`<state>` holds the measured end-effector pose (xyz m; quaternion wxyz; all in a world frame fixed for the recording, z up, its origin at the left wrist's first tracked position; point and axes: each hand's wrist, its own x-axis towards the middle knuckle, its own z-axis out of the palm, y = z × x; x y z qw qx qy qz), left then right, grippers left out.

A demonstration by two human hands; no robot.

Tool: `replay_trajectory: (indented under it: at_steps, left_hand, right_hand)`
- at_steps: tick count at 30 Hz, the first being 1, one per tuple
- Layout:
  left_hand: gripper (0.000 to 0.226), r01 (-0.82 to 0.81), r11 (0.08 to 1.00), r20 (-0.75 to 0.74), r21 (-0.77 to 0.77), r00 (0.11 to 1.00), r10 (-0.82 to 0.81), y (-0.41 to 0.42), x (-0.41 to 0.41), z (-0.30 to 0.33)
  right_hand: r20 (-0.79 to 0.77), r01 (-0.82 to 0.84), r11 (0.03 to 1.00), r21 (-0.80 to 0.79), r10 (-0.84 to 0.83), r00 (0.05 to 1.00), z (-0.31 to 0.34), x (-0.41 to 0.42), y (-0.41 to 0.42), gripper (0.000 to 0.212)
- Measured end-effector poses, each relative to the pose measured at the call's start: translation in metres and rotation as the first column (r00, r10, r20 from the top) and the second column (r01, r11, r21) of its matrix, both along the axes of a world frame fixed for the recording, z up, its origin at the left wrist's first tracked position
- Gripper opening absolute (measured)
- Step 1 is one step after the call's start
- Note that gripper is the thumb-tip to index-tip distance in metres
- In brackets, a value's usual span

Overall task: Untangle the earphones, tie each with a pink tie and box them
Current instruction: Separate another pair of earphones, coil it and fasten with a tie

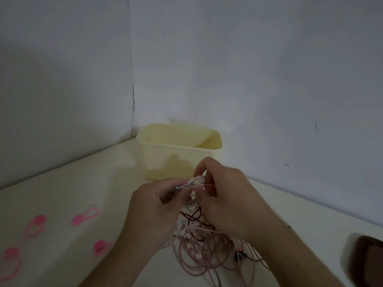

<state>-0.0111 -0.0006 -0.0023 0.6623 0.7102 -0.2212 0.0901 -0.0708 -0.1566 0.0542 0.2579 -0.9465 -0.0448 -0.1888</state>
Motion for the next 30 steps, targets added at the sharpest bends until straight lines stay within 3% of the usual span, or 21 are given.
replay_trajectory:
  at_steps: [7,11,13,18,21,30]
  left_hand:
    - [0.017,-0.046,0.998,0.067,0.047,0.997,0.042,0.001,-0.005,0.003]
    - [0.045,-0.102,0.991,0.091,0.089,0.991,0.094,0.002,-0.002,0.002]
    - [0.035,-0.132,0.986,0.127,0.103,0.985,0.119,0.001,-0.002,-0.001]
    - [0.023,-0.078,0.992,0.132,0.096,0.989,0.065,-0.001,-0.005,-0.003]
    - [0.026,-0.029,0.999,0.114,0.044,0.993,0.024,-0.002,-0.008,-0.001]
    - [0.031,0.025,0.998,0.120,-0.051,0.993,-0.019,-0.003,-0.010,-0.001]
  right_hand:
    - [-0.022,0.085,0.996,-0.028,-0.085,0.996,0.005,0.000,-0.007,0.012]
    - [-0.008,0.067,0.997,-0.047,-0.067,0.998,0.010,-0.004,-0.007,0.012]
    - [0.032,0.015,0.998,-0.060,-0.013,0.999,0.013,-0.006,-0.005,0.011]
    - [0.099,-0.044,0.998,0.048,0.039,0.994,0.014,-0.005,-0.004,0.020]
    - [0.164,0.004,0.992,0.128,-0.025,0.986,0.008,-0.002,-0.007,0.021]
    - [0.096,0.031,0.943,0.331,-0.067,0.993,0.004,0.004,-0.007,0.014]
